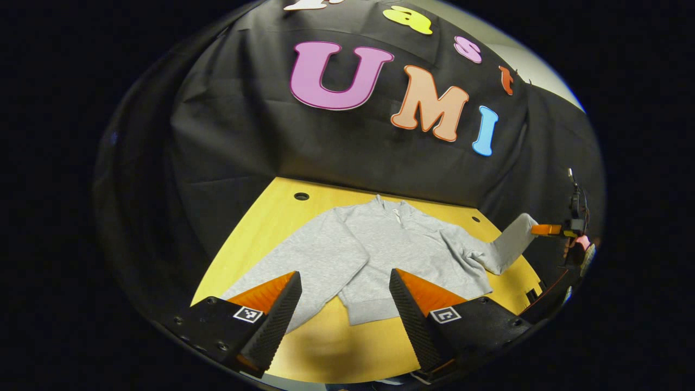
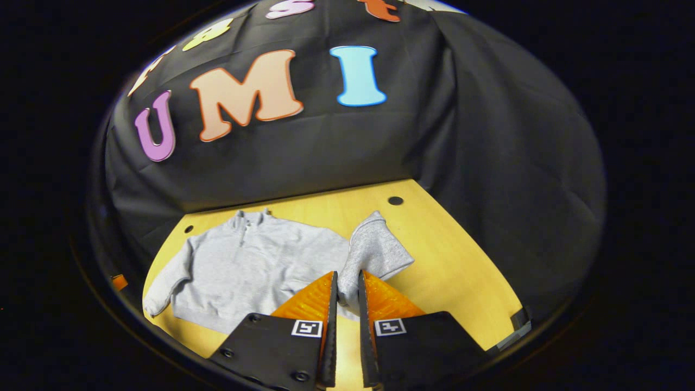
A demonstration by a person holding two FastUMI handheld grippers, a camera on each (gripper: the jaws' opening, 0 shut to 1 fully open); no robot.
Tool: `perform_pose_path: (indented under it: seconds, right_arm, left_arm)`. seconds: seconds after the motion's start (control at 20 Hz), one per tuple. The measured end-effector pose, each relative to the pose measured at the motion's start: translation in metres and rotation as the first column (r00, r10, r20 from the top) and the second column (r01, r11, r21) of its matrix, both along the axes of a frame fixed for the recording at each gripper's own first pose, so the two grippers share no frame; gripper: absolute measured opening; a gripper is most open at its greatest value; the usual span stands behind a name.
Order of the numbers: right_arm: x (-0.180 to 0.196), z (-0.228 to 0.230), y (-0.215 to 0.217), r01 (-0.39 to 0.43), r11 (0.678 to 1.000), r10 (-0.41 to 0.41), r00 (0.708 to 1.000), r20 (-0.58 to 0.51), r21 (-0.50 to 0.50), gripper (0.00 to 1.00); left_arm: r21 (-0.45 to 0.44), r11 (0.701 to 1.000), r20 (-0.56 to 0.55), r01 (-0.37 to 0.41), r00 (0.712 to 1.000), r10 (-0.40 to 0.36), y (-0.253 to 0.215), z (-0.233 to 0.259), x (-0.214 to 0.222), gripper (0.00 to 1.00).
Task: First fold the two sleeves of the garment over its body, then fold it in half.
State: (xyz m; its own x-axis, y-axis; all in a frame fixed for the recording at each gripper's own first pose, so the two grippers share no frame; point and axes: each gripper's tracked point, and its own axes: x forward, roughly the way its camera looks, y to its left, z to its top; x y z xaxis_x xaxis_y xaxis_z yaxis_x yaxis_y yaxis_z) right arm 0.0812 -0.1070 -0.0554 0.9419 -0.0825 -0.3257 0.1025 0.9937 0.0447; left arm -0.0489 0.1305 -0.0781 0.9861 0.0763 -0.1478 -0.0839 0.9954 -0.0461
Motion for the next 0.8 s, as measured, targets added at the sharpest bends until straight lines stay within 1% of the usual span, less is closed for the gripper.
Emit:
perform_pose_path:
  seconds: [0.15,0.3,0.35,0.4,0.5,0.8]
  right_arm:
    - [0.021,0.011,0.07,-0.091,0.996,0.092,0.996,0.013,-0.022,0.21]
    - [0.048,0.023,0.144,-0.191,0.981,0.192,0.981,0.04,-0.03,0.21]
    - [0.058,0.025,0.171,-0.225,0.974,0.226,0.973,0.053,-0.026,0.19]
    - [0.064,0.027,0.197,-0.26,0.965,0.261,0.964,0.06,-0.017,0.21]
    - [0.08,0.024,0.246,-0.32,0.948,0.319,0.946,0.065,0.001,0.21]
    - [0.107,0.01,0.36,-0.452,0.891,0.449,0.891,0.068,0.038,0.21]
  left_arm:
    - [-0.005,1.0,0.001,-0.027,1.0,0.027,0.026,-0.007,-0.016,0.95]
    - [-0.017,0.998,-0.005,-0.062,0.998,0.062,0.049,-0.017,-0.031,0.95]
    - [-0.027,0.997,-0.002,-0.074,0.997,0.074,0.055,-0.021,-0.035,0.95]
    - [-0.038,0.996,-0.004,-0.086,0.996,0.086,0.061,-0.023,-0.039,0.95]
    - [-0.055,0.992,-0.01,-0.114,0.993,0.113,0.074,-0.032,-0.047,0.95]
    - [-0.092,0.975,-0.036,-0.2,0.98,0.198,0.105,-0.055,-0.062,0.95]
